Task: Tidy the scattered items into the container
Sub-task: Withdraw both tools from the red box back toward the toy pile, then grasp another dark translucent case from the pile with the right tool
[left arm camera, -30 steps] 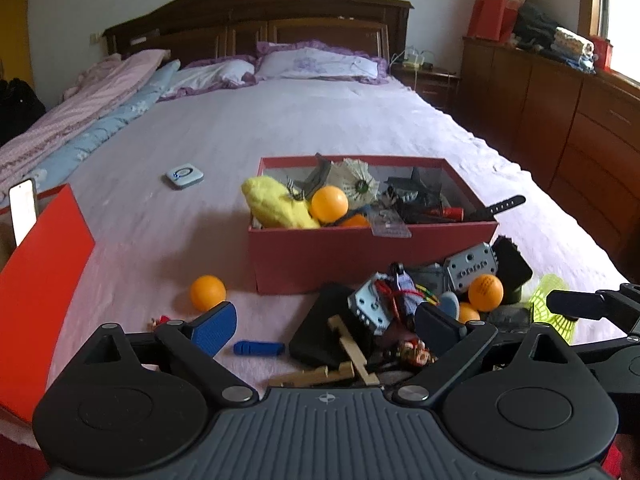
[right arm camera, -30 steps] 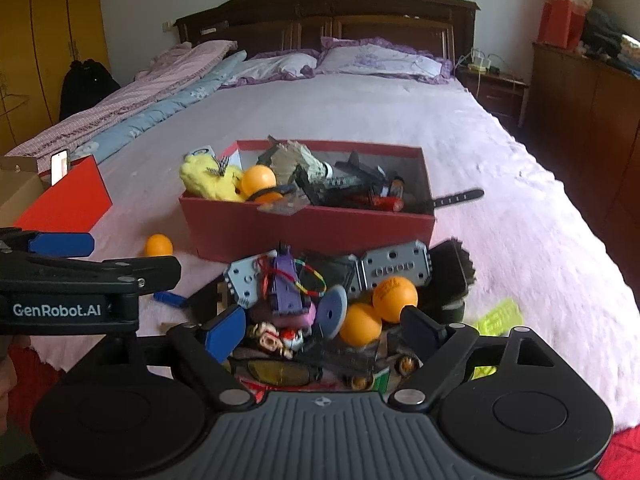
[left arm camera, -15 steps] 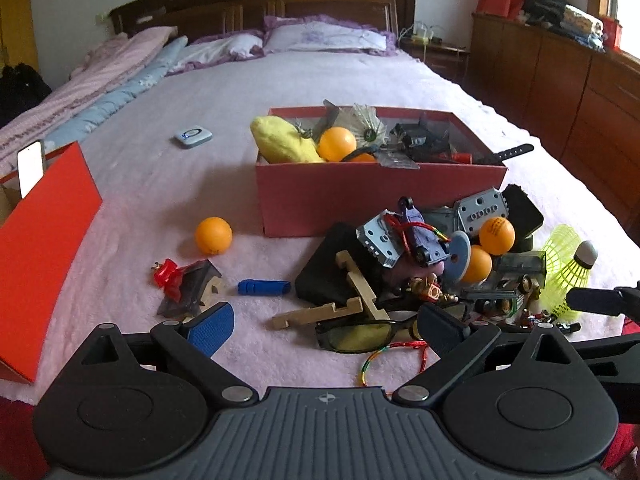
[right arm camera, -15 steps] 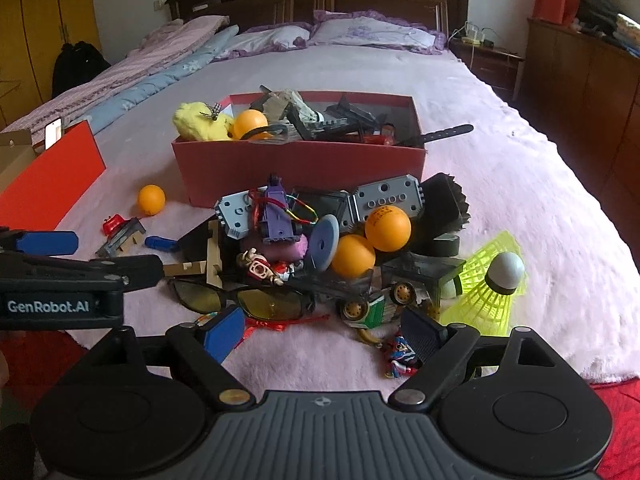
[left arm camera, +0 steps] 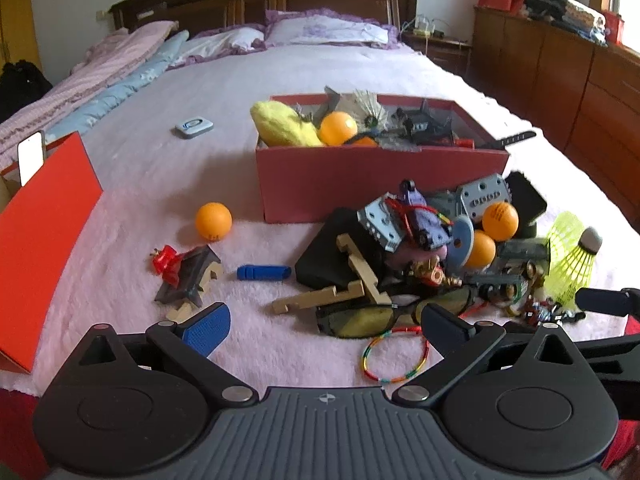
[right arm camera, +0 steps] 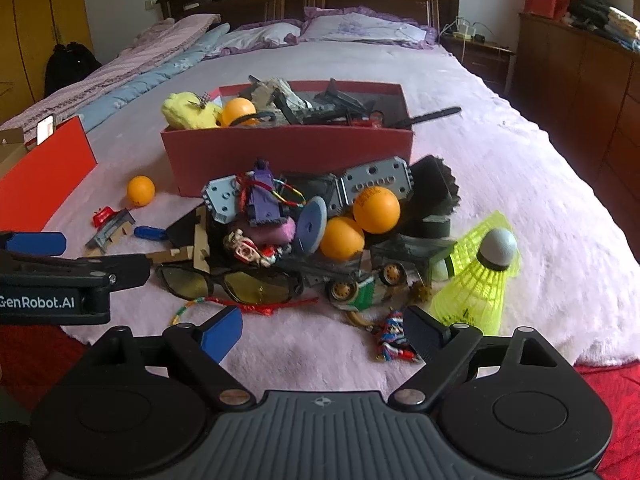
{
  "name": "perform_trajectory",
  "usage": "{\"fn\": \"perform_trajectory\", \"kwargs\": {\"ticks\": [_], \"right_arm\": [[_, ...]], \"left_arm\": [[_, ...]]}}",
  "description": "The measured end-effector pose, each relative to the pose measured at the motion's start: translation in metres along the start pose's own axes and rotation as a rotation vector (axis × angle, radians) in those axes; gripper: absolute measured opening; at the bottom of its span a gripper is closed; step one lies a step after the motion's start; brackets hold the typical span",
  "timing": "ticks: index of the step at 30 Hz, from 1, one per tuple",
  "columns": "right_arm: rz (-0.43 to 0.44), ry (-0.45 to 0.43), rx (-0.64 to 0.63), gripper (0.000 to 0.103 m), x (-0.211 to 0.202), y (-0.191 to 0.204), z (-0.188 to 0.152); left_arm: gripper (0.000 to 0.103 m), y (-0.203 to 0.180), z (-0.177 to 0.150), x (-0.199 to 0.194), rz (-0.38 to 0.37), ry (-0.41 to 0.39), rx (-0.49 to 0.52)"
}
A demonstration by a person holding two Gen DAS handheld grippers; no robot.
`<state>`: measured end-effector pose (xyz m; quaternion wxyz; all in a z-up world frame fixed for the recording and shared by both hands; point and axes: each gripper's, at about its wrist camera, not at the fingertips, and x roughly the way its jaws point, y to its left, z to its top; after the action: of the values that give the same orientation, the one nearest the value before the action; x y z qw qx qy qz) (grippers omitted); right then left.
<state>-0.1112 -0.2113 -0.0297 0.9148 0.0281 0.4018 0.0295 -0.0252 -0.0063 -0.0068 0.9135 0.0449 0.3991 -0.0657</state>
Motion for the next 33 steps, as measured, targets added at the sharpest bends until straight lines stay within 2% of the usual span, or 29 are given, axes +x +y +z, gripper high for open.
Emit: {"fn": "perform_trajectory", "kwargs": {"ticks": [8, 13, 22, 29, 33], "right_arm": [[-0.023, 0.013, 0.031, 0.089, 0.006, -0.009, -0.01], [-0.028, -0.012, 0.071, 0.089, 0.008, -0.013, -0.009], [0.012, -0.061, 0.156, 0.089, 0.035, -0.01, 0.023], [-0.041, -0.038, 0.121, 0.089, 0.072, 0.002, 0.037], [-0.04, -0.007, 0.118, 0.088, 0.083, 0.002, 0.036]], "left_arm": [[0.102, 0.002, -0.01, 0.011, 0.014, 0.043, 0.006], [0.102, 0.004, -0.015, 0.016, 0.017, 0.061, 0.003], [0.102, 0.013, -0.02, 0.023, 0.032, 0.083, -0.014], [0.102, 0.023, -0.023, 0.027, 0.032, 0.094, -0.04], [0.102, 0.028, -0.024, 0.03, 0.032, 0.102, -0.058]]}}
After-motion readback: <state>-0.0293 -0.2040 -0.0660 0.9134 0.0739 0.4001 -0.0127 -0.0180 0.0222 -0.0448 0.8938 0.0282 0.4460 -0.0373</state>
